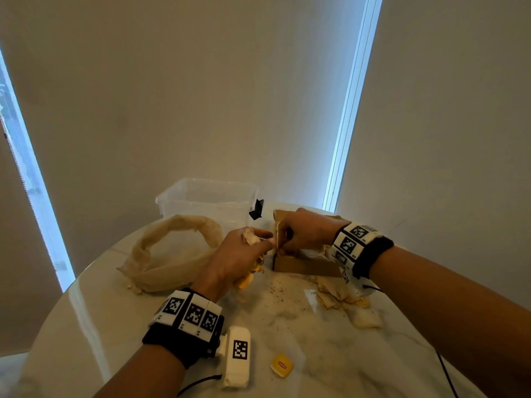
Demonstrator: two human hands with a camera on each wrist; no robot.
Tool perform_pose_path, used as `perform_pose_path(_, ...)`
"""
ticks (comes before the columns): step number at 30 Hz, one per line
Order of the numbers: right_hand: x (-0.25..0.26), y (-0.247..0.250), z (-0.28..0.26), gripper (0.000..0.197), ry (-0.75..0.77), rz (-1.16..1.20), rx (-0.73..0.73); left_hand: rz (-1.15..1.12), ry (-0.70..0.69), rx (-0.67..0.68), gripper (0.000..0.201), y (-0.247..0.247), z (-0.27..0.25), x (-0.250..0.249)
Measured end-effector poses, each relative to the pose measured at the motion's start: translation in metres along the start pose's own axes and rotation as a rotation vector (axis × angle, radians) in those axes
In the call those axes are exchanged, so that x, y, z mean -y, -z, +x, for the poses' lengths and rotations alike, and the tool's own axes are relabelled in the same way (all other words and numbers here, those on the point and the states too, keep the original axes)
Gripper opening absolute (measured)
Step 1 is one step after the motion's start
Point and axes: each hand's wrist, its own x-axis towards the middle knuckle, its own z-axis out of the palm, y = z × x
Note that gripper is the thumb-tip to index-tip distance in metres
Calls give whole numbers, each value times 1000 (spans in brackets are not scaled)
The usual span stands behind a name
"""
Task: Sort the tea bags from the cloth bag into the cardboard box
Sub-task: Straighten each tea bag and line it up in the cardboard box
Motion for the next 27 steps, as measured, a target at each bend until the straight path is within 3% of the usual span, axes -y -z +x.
perform_pose_path(6,6,29,-22,19,21,126,-93,26,14,-55,32,-3,1,-3)
perform_pose_path(10,20,21,-43,19,-11,455,-146,-116,102,-125,50,-5,1,-7)
perform_pose_path(12,32,11,-56,26,-43,605,-136,-148,126,-137,55,-6,0,-9)
perform_pose_path(21,57,-21,-81,59,-79,797,9,-370,159,-280,56,-16,-6,-20)
perform_pose_path(27,38,-18,-94,33,25,964,-110,-321,101,-302,59,-21,-8,-17)
